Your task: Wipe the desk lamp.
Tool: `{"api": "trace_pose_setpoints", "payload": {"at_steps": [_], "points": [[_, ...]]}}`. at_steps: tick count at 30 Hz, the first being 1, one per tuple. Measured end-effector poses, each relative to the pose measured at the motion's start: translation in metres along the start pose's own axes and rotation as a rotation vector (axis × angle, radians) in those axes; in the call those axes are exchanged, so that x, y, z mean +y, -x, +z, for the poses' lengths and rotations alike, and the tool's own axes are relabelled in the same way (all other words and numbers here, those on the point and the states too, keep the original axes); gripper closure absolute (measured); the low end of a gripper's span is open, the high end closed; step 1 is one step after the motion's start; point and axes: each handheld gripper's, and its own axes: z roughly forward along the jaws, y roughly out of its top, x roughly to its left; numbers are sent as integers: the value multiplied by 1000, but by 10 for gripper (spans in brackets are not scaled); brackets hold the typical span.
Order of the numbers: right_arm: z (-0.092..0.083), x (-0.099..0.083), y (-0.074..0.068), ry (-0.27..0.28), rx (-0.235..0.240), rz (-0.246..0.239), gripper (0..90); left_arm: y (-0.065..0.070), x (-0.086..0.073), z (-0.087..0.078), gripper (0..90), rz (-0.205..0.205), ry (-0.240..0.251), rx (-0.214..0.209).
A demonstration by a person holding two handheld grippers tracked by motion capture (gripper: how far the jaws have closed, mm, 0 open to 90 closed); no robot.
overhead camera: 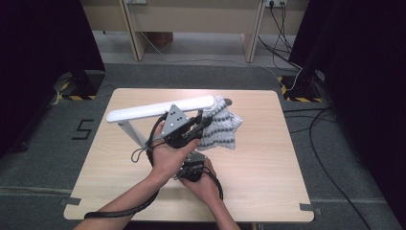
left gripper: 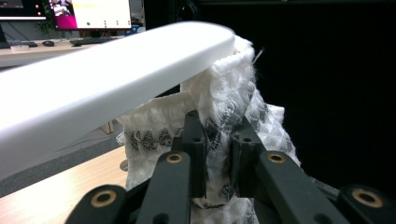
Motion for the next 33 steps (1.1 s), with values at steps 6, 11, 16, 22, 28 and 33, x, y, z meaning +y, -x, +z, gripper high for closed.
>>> {"api": "trace_pose_setpoints", "payload": {"at_steps": [6, 11, 16, 22, 28, 33], "points": [[0, 0, 0, -1, -3, -6, 497, -3, -4, -1, 793, -14, -2, 15], [0, 0, 0, 5, 0, -1, 498, 1, 2, -4, 793, -5, 27, 9], [1, 0, 0, 9, 1, -2, 501, 2, 6, -5, 793, -8, 54, 24], [1, 0, 0, 9, 1, 0, 502, 0, 5, -8, 793, -24, 78, 33], [1, 0, 0, 10, 0, -2, 503, -4, 2, -18, 793, -41, 114, 52], [1, 0, 0, 9, 0, -2, 503, -6, -3, -23, 794, -51, 125, 67]]}}
